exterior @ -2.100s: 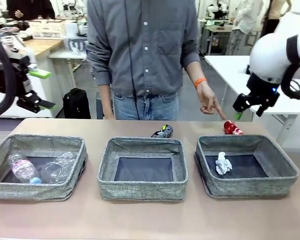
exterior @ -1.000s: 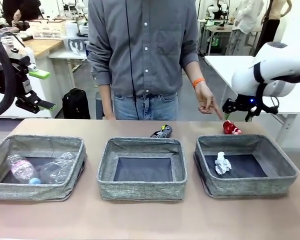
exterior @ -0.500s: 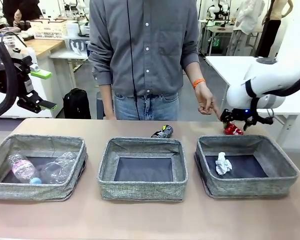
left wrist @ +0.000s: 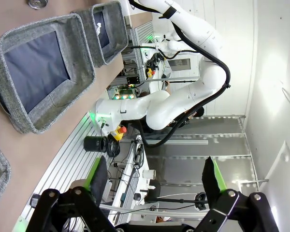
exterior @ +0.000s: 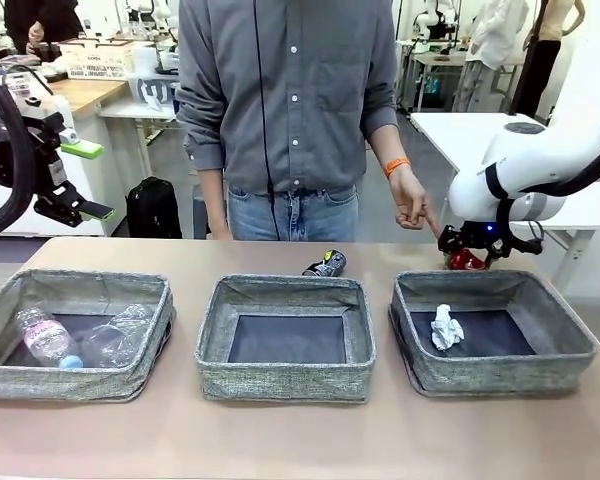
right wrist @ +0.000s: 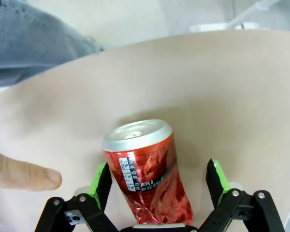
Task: Sort the waste into the appropriate baskets.
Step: Pick up the waste item pointed out by the person.
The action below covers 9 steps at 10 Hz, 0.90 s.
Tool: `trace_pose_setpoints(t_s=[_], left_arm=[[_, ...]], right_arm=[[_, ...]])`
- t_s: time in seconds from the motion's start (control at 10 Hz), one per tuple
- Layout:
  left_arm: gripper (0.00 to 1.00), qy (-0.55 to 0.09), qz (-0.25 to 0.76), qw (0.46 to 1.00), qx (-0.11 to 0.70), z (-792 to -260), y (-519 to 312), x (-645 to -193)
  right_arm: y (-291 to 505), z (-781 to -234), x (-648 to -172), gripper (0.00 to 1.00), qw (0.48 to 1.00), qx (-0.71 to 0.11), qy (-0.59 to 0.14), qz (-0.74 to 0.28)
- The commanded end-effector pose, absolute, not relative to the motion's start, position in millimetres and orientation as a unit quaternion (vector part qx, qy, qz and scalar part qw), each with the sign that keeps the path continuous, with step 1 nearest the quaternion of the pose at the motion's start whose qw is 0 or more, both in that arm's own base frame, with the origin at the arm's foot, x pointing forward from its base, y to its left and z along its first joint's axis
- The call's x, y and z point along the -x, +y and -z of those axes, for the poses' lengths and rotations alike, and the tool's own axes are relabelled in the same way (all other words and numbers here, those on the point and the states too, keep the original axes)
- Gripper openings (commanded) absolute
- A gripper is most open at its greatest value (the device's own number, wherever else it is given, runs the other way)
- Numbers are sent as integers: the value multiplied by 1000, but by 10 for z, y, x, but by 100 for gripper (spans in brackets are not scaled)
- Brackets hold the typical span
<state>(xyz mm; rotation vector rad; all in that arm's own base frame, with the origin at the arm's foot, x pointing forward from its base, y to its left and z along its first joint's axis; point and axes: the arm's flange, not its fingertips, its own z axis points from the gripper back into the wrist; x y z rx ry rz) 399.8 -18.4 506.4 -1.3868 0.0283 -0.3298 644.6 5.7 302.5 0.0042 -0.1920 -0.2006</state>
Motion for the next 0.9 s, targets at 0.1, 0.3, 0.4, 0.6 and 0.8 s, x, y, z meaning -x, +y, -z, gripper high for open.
trace_pose_setpoints(t_s=[0.1, 0.3, 0.4, 0.6, 0.8], left_arm=[[100, 15, 151, 759, 633, -5079, -187, -3983], [100, 15, 151, 759, 633, -5079, -187, -3983], [100, 15, 151, 759, 633, -5079, -187, -3983], [100, 15, 151, 759, 633, -5079, -187, -3983], [100, 15, 151, 759, 633, -5079, -187, -3983]], right_arm=[[77, -3089, -6421, 80, 992, -2, -81, 92], [80, -3104, -6414, 78, 992, -6, -81, 92], [106, -3110, -6393, 40, 993, -4, -84, 86], [113, -3119, -6380, 20, 993, 1, -86, 83], [102, -3110, -6380, 38, 993, 2, -84, 80]])
